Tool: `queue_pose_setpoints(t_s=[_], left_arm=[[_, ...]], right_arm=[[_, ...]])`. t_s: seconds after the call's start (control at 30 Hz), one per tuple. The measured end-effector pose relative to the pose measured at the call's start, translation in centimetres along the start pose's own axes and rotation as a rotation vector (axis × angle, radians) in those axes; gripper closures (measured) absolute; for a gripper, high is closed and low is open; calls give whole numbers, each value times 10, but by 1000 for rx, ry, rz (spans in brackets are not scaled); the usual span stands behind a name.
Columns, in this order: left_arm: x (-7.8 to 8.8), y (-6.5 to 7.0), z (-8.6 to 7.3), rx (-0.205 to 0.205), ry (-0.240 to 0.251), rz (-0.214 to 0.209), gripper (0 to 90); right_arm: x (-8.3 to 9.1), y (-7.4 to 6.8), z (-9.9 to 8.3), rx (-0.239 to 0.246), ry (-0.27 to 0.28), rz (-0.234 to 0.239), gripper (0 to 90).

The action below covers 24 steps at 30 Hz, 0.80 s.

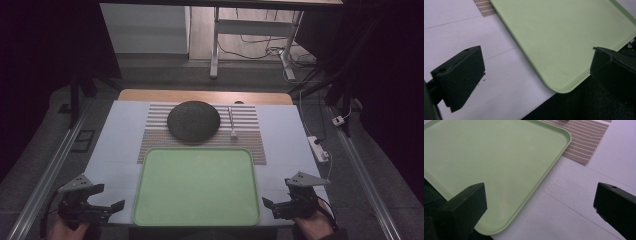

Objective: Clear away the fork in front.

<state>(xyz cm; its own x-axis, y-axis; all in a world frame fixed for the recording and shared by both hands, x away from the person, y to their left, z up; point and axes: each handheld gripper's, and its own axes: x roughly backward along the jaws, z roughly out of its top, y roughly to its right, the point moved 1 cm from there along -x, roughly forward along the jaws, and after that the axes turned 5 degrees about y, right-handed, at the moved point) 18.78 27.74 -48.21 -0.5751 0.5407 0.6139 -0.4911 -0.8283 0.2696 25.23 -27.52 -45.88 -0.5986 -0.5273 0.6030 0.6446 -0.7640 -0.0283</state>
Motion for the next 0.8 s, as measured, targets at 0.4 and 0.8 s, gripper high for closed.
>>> queue_pose_setpoints(t_s=[0.4, 0.8], left_arm=[[-1, 0, 0, -1, -4, -2, 1], [-1, 0, 0, -1, -9, 0, 1]], right_arm=[[-7, 4, 5, 18, 12, 19, 0], [-23, 6, 15, 0, -24, 25, 0]])
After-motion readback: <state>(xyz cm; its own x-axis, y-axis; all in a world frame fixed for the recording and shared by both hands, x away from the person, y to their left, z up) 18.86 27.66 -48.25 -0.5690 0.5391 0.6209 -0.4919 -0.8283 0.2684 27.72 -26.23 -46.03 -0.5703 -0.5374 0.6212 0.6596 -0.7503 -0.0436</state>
